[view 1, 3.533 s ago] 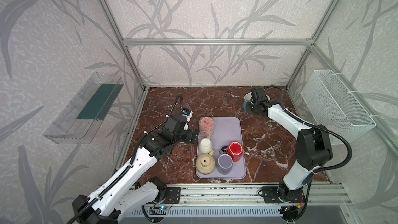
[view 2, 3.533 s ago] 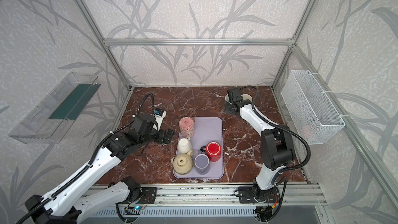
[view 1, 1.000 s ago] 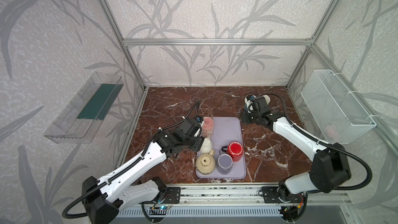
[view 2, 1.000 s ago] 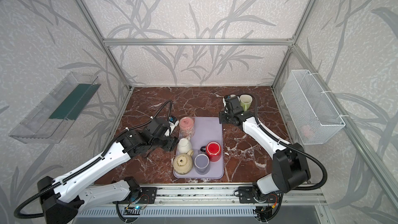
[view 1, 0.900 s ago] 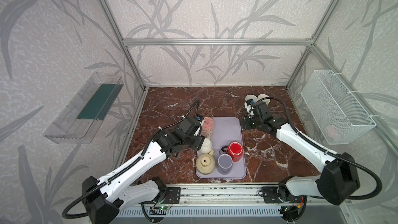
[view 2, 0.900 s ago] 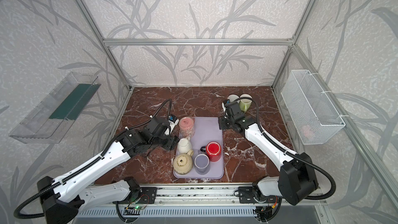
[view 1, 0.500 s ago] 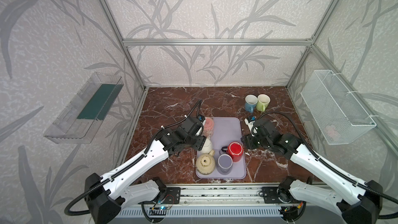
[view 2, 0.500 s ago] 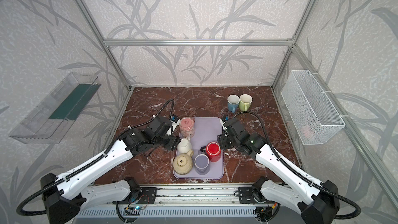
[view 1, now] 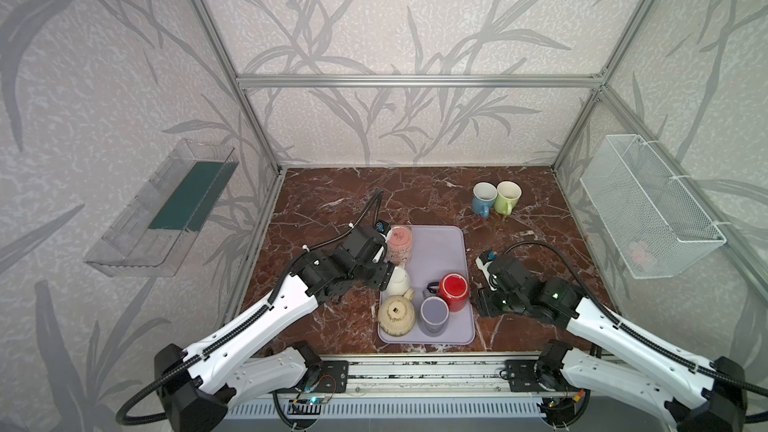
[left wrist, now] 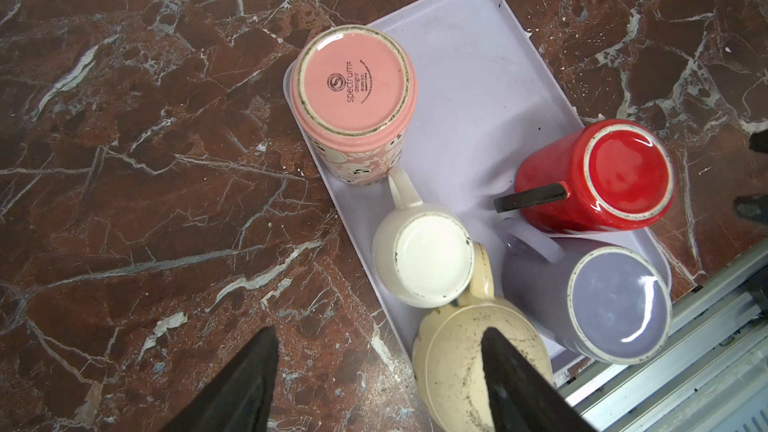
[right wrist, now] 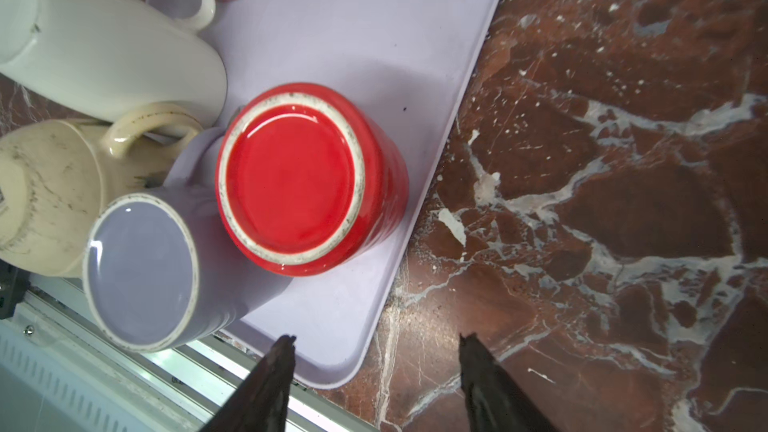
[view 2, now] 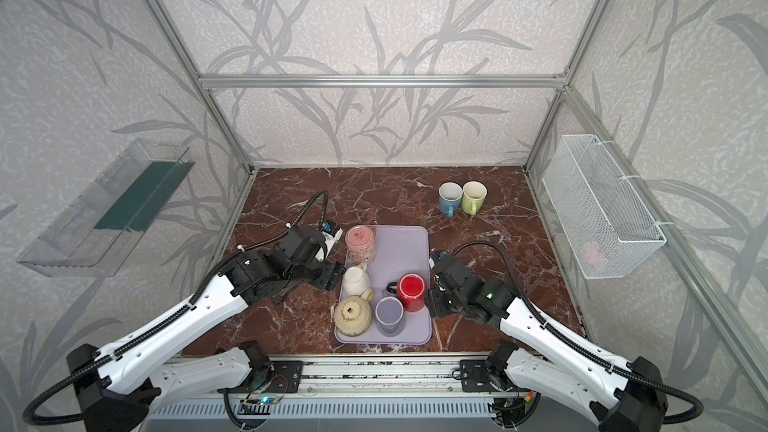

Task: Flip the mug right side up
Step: 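Move the right gripper over the upside-down red mug on the tray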

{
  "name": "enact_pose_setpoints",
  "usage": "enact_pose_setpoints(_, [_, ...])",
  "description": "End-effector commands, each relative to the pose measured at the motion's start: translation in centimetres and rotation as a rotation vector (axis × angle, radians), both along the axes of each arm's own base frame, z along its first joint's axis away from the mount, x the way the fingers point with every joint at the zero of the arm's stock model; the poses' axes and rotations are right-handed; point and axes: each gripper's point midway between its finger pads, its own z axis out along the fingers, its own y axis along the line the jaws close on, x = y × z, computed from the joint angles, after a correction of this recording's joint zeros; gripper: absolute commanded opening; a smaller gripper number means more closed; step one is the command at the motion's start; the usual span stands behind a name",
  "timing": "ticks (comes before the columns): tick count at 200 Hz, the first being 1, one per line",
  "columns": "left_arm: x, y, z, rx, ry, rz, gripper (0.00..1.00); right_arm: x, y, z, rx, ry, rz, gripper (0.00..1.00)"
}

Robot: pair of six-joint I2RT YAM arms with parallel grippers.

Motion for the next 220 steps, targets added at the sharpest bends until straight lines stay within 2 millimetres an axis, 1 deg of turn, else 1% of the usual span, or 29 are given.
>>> enact_pose_setpoints(1, [1.1, -0.6, 0.5, 0.015, -0.029, 0.0, 0.77, -0.2, 1.4, -0.1, 0.059, 0.001, -0.003, 0.64])
enact_pose_setpoints(31, [2.4, -1.9, 0.1, 0.002, -0.045, -0.008, 0.77, -0.3, 2.4, -1.6, 0.087, 0.02, -0.012, 0.64])
enact_pose_setpoints(55, [3.1, -2.6, 0.4, -0.013, -0.07, -0.015, 0.77, 0.5, 3.0, -2.3, 0.088, 0.012, -0.032, 0.65])
enact_pose_setpoints(75, [3.0, -2.1, 0.5, -0.008, -0.088, -0.013, 0.77, 1.2, 3.4, -2.7, 0.087, 0.006, -0.044, 0.65])
enact_pose_setpoints(97, [2.5, -1.7, -0.2, -0.019, -0.09, -0.009, 0.77, 1.9, 3.5, -2.9, 0.076, -0.018, -0.064, 0.65])
enact_pose_setpoints(124, [1.9, -2.1, -0.6, -0.046, -0.06, -0.021, 0.77, 2.9, 3.4, -3.2, 0.088, -0.043, -0.116, 0.65])
enact_pose_setpoints(146, [1.9, -2.1, -0.4, -0.045, -0.06, -0.026, 0.77, 3.8, 3.5, -3.4, 0.088, -0.047, -0.13, 0.65])
enact_pose_setpoints(174, [1.6, -2.1, -0.4, -0.053, -0.057, -0.032, 0.77, 5.5, 3.6, -3.5, 0.103, -0.049, -0.163, 0.65])
enact_pose_setpoints(220, [1.5, -1.9, -0.8, -0.028, -0.047, -0.041, 0.77, 8.6, 2.4, -3.8, 0.091, -0.064, -0.183, 0.65])
